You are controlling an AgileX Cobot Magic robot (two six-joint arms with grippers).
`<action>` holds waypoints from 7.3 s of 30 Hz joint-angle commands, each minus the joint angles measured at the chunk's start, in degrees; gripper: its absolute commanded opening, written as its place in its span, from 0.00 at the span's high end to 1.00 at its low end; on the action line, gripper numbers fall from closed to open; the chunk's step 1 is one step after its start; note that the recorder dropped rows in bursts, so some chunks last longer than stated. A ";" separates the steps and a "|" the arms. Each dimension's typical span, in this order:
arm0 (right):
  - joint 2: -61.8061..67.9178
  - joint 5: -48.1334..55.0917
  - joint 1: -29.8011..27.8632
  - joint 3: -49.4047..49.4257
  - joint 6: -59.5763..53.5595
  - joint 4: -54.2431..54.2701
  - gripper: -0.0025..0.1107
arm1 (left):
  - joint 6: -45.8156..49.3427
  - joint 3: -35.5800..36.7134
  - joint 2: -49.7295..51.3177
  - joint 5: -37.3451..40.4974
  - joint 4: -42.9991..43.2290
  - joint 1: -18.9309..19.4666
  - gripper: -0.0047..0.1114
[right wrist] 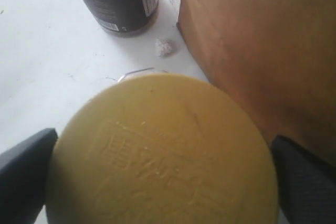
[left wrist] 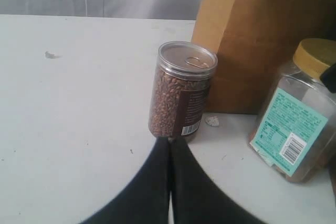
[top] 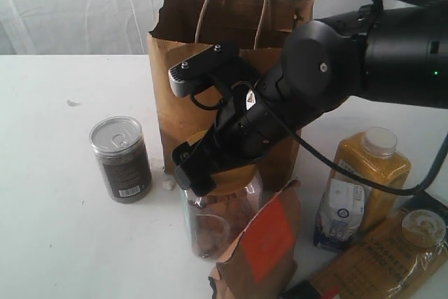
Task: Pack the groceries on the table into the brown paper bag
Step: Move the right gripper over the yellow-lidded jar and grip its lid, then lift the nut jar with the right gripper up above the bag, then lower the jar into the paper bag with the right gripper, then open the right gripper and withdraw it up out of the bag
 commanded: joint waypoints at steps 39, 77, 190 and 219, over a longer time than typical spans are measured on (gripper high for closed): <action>-12.68 6.11 0.04 -1.96 8.03 4.33 0.87 | 0.20 0.22 -0.28 0.18 -0.57 0.20 0.96; -36.11 21.57 0.04 -16.88 22.46 -23.71 0.92 | 0.19 0.22 -0.28 0.28 -0.57 0.20 0.96; 13.57 23.04 -8.07 -36.41 24.02 -15.80 0.27 | 0.19 0.22 -0.28 0.28 -0.57 0.20 0.96; 5.69 24.94 -7.42 -36.14 22.92 -16.76 0.12 | 0.19 0.22 -0.28 0.28 -0.57 0.20 0.96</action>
